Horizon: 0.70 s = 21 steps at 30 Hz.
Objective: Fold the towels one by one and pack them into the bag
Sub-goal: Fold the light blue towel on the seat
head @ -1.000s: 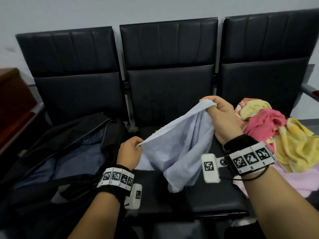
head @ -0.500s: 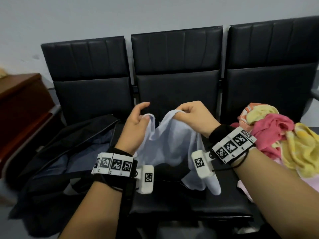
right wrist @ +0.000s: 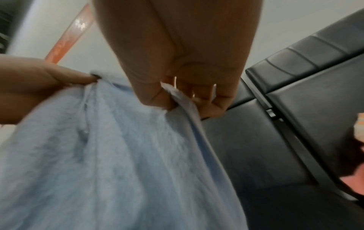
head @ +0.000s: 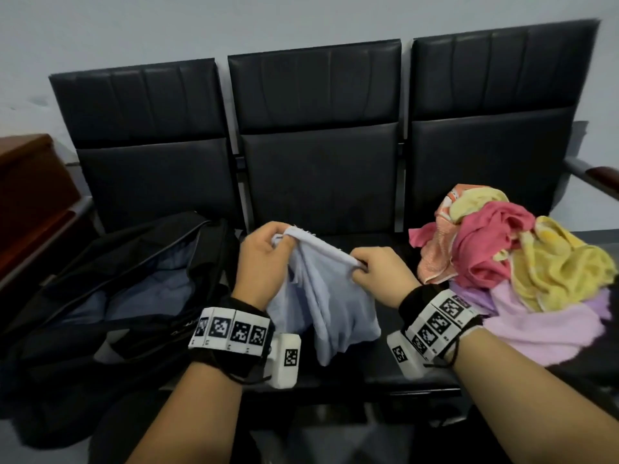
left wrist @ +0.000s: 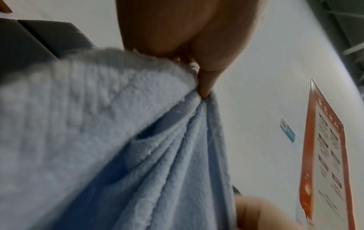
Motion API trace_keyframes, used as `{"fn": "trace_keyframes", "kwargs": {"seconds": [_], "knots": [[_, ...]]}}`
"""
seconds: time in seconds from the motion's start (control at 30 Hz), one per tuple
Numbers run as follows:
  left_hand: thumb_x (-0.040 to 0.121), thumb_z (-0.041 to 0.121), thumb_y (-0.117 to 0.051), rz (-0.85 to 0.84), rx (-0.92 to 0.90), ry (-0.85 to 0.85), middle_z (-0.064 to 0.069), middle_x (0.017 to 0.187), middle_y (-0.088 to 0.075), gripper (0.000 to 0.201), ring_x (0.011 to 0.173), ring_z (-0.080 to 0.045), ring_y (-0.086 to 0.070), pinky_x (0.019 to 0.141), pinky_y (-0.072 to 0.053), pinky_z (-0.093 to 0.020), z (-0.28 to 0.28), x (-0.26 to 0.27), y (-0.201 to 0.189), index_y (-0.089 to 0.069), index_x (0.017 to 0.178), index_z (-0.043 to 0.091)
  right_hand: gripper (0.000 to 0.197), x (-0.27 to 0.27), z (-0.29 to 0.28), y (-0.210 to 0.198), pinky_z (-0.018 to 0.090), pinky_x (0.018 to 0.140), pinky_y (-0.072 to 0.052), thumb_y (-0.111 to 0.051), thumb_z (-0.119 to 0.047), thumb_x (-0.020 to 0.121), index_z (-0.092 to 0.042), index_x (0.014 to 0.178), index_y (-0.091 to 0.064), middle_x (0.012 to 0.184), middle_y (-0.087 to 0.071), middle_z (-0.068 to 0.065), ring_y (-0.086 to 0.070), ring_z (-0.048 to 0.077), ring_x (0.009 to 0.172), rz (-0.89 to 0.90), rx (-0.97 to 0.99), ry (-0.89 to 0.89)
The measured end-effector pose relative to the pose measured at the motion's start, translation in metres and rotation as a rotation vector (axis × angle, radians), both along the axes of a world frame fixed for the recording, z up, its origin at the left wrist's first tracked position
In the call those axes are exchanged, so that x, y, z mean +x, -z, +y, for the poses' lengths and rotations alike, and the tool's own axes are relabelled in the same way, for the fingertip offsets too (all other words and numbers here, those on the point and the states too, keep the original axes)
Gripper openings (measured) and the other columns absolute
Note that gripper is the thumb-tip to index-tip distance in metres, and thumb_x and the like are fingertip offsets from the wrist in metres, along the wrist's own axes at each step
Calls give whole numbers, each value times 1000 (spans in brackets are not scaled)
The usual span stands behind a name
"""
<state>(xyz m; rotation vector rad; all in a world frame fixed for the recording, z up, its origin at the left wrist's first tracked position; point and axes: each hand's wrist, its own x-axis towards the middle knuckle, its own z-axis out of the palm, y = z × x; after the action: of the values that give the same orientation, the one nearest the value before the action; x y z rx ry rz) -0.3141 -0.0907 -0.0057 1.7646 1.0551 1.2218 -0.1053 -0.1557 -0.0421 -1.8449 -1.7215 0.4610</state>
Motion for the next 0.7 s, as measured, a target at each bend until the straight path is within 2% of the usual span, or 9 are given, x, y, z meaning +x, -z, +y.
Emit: {"fn": "trace_keyframes", "kwargs": {"seconds": [0.07, 0.13, 0.2, 0.27, 0.33, 0.43, 0.5, 0.6, 0.7], "knots": [[91, 10, -60, -68, 3, -50, 4, 79, -71, 15, 74, 1, -62, 68, -48, -13, 2, -6, -1, -71, 82, 16, 17, 10, -4, 15, 36, 58, -45, -52, -11, 75, -23, 63, -49, 64, -56, -2, -57, 23, 66, -49, -43, 47], [90, 13, -59, -113, 9, -119, 2, 81, -72, 15, 77, -5, -64, 72, -51, -21, 7, -17, -3, -71, 82, 18, 23, 23, -7, 27, 37, 61, -47, -50, -9, 74, -28, 61, -47, 67, -57, -3, -58, 24, 70, -76, -84, 92], [91, 15, -60, -157, 18, -204, 6, 78, -70, 17, 77, -6, -63, 72, -52, -28, 11, -30, -4, -71, 81, 23, 27, 36, -9, 36, 36, 63, -48, -51, -7, 75, -30, 61, -49, 67, -58, -5, -58, 24, 72, -77, -103, 121], [93, 16, -61, -187, 12, -246, 10, 79, -68, 20, 78, -8, -62, 75, -52, -32, 13, -39, -4, -71, 80, 27, 29, 46, -10, 44, 28, 59, -44, -54, -5, 76, -31, 62, -53, 66, -60, -6, -58, 19, 69, -13, -93, 127], [94, 16, -61, -174, -7, -260, 5, 83, -69, 17, 81, -11, -64, 79, -54, -37, 13, -43, -3, -71, 83, 24, 29, 53, -9, 48, 19, 55, -38, -57, -5, 78, -31, 63, -55, 65, -61, -7, -57, 12, 65, 47, -74, 127], [96, 16, -60, -179, -18, -312, -2, 86, -68, 16, 82, -13, -62, 79, -53, -37, 11, -44, 0, -69, 85, 22, 29, 57, -8, 46, 23, 61, -41, -57, -6, 86, -32, 74, -60, 71, -65, -6, -59, 6, 68, 126, -29, 130], [98, 21, -60, -174, -39, -337, -4, 86, -67, 15, 81, -14, -61, 77, -52, -37, 10, -41, 0, -69, 86, 21, 24, 53, -9, 39, 25, 67, -46, -57, -7, 91, -27, 83, -65, 76, -67, -4, -60, 9, 71, 257, 58, 111], [95, 22, -61, -157, -120, -270, 0, 97, -73, 13, 90, -15, -68, 83, -56, -37, 8, -25, -1, -73, 102, 20, 22, 39, -13, 19, 20, 70, -47, -59, -7, 94, -25, 98, -71, 80, -67, 4, -59, 10, 75, 661, 217, 30], [96, 14, -57, -24, -121, -152, 6, 102, -71, 30, 88, 3, -65, 82, -53, -20, 5, -4, 3, -67, 123, 20, 28, 23, -12, 5, 20, 79, -51, -56, -5, 94, -24, 97, -78, 96, -74, 3, -64, 11, 90, 862, 241, -14]]}}
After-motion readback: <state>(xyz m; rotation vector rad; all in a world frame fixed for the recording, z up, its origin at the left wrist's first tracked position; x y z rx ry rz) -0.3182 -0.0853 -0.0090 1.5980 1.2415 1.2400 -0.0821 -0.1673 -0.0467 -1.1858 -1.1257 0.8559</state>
